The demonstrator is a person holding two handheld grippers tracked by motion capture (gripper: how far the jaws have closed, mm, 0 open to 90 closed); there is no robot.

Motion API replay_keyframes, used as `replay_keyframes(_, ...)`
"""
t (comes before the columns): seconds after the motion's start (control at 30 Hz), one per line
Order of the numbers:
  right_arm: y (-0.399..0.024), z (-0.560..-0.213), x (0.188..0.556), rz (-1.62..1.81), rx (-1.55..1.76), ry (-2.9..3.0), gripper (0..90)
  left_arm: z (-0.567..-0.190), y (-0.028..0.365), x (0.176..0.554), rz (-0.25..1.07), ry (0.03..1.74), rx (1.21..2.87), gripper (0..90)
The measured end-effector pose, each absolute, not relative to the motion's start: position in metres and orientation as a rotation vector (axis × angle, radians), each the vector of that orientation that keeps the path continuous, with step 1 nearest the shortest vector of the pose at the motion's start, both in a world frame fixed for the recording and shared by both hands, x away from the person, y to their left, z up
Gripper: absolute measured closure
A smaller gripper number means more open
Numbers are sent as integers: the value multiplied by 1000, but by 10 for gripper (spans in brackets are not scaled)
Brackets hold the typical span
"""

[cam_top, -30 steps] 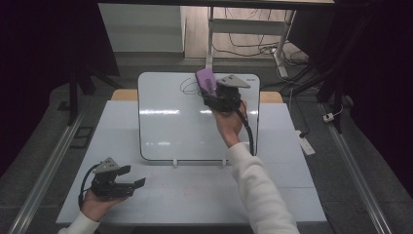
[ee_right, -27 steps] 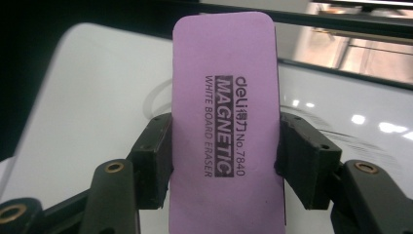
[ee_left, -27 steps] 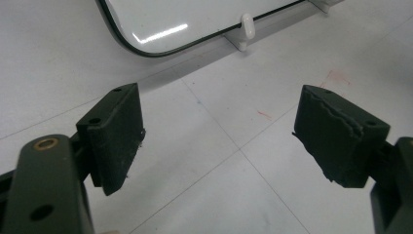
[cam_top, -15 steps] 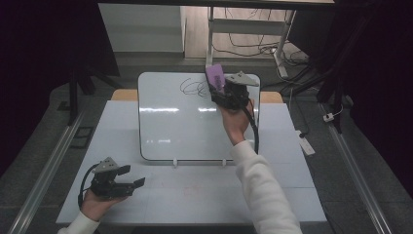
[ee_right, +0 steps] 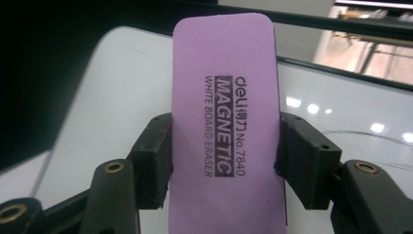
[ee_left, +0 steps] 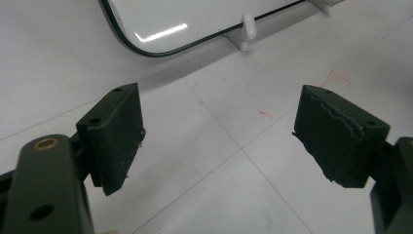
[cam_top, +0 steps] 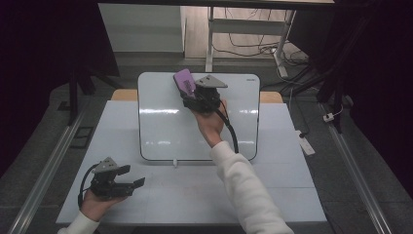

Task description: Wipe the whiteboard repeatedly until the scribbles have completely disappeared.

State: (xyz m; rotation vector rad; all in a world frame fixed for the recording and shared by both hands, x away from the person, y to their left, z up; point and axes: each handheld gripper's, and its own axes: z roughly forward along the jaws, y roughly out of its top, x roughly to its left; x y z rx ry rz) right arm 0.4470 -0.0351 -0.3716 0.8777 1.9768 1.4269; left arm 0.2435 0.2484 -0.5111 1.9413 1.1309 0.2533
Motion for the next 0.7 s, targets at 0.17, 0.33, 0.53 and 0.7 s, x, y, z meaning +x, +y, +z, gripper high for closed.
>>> replay_keyframes(0.17,-43,-367,447,1382,864,1975,411,-511,250,244,256,1135,1934,190)
replay_keyframes(0.33,-91,-360,451,1312,960,1861,410,-510,250,243,257,1131,1937,191)
replay_keyframes(0.53,-131,-356,457,1314,1053,1766,411,-510,249,244,256,1132,1939,190)
replay_keyframes(0.7,-94,-360,456,1330,979,1809,411,-510,249,244,262,1135,1935,190)
